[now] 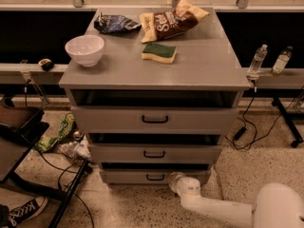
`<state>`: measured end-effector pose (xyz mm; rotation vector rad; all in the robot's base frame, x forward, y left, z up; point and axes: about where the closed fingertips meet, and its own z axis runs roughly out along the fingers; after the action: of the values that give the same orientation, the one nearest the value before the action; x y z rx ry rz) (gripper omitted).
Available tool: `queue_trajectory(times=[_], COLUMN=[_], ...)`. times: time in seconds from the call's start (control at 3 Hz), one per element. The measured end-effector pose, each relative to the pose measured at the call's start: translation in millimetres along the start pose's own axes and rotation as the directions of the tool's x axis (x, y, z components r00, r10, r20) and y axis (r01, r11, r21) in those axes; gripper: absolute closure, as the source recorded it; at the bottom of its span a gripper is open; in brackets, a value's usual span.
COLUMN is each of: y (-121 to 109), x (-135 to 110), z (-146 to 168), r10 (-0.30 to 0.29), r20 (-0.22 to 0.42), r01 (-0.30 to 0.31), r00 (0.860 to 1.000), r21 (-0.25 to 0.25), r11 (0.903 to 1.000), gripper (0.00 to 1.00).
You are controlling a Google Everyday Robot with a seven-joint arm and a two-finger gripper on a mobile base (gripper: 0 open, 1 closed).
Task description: Close bottom drawer
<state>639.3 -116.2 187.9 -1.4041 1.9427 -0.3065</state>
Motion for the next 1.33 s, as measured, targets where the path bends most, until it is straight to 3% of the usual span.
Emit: queue_trajectory(times=[0.33, 0.67, 1.0, 1.33], y=[4, 15, 24, 22], x=[6, 11, 11, -5], z=[-17, -53, -99, -153], r10=[-0.046, -0.178, -0.341, -0.408], r20=[-0.025, -0.040, -0.042, -0.023], r01=[0.045, 0.171, 0.317, 0.364], r00=[0.999, 0.983, 0.939, 0.913], r21=[-0.027, -0.127, -0.277, -0.408], r11=[0.9986, 0.9770, 0.9070, 0.8372], gripper=[0.98, 1.00, 1.00, 1.00])
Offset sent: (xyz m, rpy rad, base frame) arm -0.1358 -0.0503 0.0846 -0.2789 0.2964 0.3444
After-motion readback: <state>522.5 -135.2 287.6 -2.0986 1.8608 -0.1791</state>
